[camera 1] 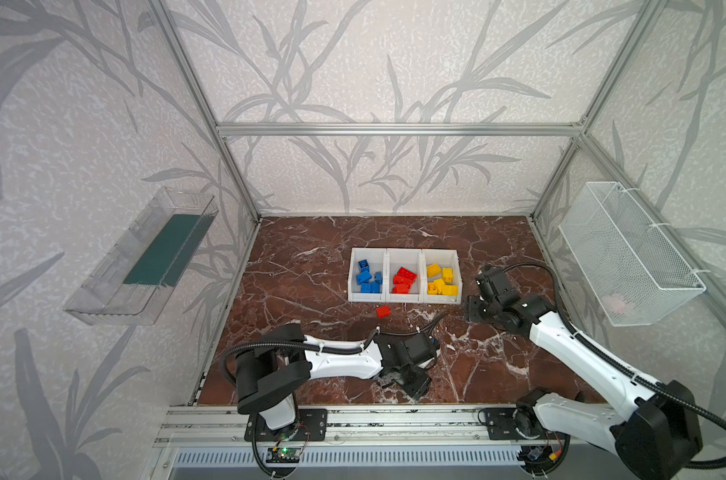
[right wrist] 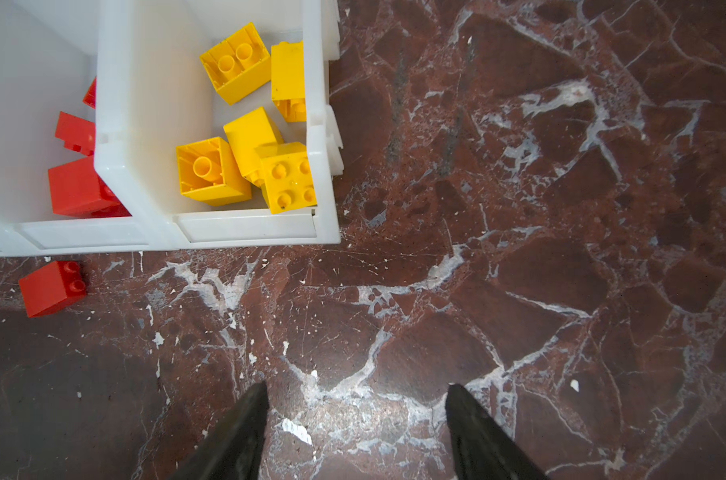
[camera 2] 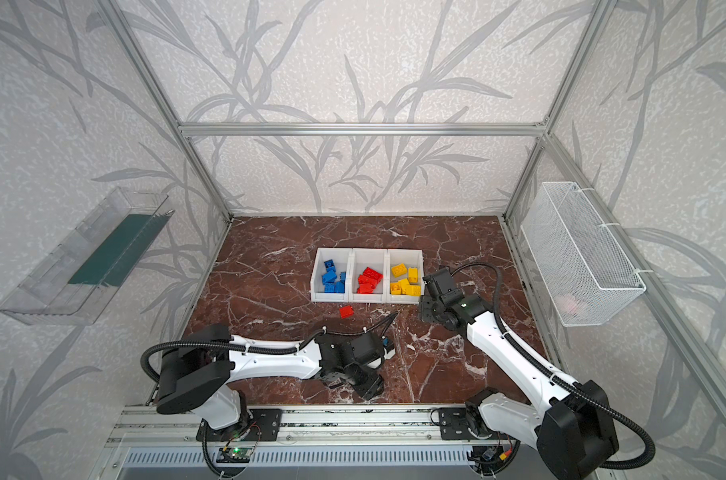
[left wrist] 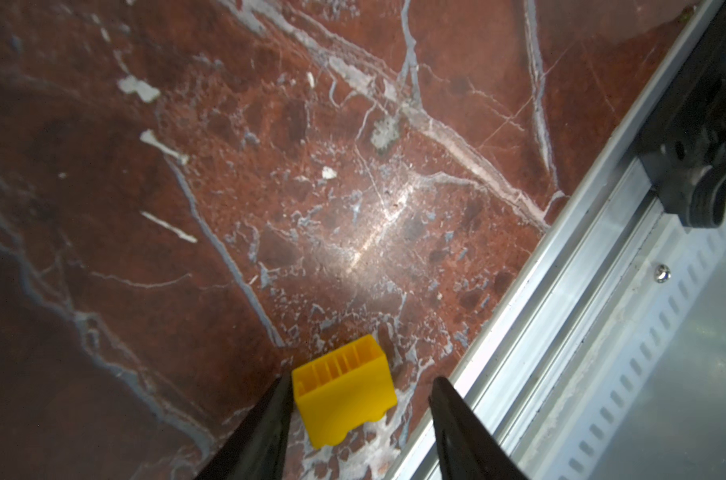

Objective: Sort the legos into containers by color
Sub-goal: 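Lower the left gripper onto the yellow brick and grasp it while the right arm withdraws, then carry the yellow brick with the left gripper into the yellow compartment and release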

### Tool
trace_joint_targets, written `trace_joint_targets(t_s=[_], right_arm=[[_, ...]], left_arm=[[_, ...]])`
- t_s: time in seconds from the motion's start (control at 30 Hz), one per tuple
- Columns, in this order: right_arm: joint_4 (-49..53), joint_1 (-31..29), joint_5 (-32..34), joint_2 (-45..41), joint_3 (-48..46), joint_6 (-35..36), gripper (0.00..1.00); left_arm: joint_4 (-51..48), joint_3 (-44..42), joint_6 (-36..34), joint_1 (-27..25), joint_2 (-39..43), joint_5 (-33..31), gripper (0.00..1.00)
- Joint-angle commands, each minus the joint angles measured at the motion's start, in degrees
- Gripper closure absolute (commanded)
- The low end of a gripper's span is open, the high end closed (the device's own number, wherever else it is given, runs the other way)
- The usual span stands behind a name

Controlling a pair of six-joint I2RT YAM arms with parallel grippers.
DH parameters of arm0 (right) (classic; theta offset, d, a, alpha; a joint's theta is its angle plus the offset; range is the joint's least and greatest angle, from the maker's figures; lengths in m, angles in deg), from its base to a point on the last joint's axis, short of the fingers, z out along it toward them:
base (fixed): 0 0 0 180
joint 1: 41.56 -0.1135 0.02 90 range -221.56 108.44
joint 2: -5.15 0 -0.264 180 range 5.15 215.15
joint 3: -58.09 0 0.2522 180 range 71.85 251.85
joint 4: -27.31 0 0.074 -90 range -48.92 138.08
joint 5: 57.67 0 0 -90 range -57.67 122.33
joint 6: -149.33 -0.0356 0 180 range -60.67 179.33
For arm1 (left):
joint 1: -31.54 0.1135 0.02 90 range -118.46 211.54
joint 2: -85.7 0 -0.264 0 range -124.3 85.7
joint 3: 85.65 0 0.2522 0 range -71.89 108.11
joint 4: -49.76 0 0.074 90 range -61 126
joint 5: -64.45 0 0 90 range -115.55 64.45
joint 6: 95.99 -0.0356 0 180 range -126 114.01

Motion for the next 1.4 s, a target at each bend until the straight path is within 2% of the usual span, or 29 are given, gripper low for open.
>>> trace_joint_targets(t_s=[0.0,0.17,0.37,0.73,0.87,0.93,1.07,1.37], right_arm=[[0.49,0.31,1.01,-1.87,-1.01,0.4,0.32],[0.62,0.57,1.01,-2.4,-1.82,0.53,0.31],[1.11,1.19,1.28,-3.79,-1.78,0.87,0.32],[2.83,2.13,1.43,-7.03,-1.35,1.52,0.32],[3.24,2.77,1.36,-8.18,-1.21,1.94,0.32],[3.32,3.27,1.29,-8.69,-1.28,2.11,0.31],[3.34,4.25,0.93,-9.56,-1.55,2.2,0.32],[3.43,6.71,-0.72,-11.11,-1.92,2.64,0.31]], left_arm=[[-3.47,1.62,0.07,-0.27,-2.11,-2.32,0.49],[-4.32,2.49,0.43,-0.62,-3.47,-3.1,0.61],[-5.17,3.25,-0.14,-0.88,-3.79,-3.83,0.67],[-9.96,9.31,-5.75,0.34,-2.02,-6.06,0.68],[-13.68,15.42,-9.64,3.05,-2.15,-6.91,0.68],[-16.29,19.67,-11.7,4.85,-2.96,-9.81,0.68],[-18.03,27.58,-16.22,9.69,-5.58,-11.18,0.68],[-16.33,46.15,-21.07,18.29,-18.47,-11.48,0.68]])
